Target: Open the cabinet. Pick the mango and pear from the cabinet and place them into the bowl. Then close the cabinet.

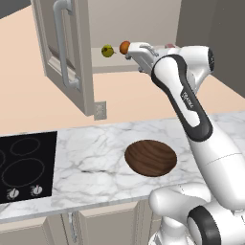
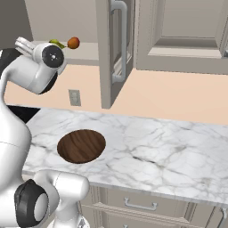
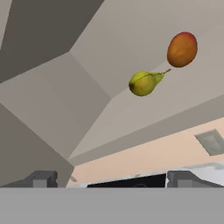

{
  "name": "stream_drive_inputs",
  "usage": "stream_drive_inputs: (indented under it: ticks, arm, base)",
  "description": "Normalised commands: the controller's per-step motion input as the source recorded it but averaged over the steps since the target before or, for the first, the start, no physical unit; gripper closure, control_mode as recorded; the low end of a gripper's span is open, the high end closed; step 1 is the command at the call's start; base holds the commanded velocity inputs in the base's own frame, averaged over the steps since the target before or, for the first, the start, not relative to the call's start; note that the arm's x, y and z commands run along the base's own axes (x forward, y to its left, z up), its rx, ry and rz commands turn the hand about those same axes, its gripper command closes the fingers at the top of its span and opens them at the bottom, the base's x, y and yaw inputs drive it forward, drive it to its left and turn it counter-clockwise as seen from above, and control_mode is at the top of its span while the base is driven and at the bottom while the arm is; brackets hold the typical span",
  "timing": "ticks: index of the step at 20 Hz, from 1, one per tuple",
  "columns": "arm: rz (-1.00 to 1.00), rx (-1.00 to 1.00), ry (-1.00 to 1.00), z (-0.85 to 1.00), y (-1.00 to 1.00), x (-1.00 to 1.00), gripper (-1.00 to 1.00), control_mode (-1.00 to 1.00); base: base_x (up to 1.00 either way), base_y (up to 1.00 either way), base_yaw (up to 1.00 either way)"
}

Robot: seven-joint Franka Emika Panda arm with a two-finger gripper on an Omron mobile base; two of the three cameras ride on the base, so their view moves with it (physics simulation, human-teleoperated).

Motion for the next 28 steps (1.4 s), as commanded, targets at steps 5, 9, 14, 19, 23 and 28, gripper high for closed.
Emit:
stream_drive_inputs:
  ticks: [5,9,14,19,23,28]
  arm:
    - [-0.03,-0.13,0.06,0.03,-0.02,0.09,-1.0,-1.0]
    - [0.0,-0.03,0.0,-0.02,0.0,0.02,-1.0,-1.0]
    - [0.0,0.0,0.0,0.0,0.0,0.33,-1.0,-1.0]
    - [0.0,-0.03,0.0,-0.11,0.0,0.67,-1.0,-1.0]
    - [-0.04,-0.02,0.01,-0.04,0.0,0.83,-1.0,-1.0]
    - [-0.21,-0.06,0.01,0.0,0.07,0.56,-1.0,-1.0]
  base:
    - [0.0,0.0,0.0]
    - [0.0,0.0,0.0]
    - [0.0,0.0,0.0]
    - [0.0,0.0,0.0]
    - [0.0,0.0,0.0]
    - [0.0,0.0,0.0]
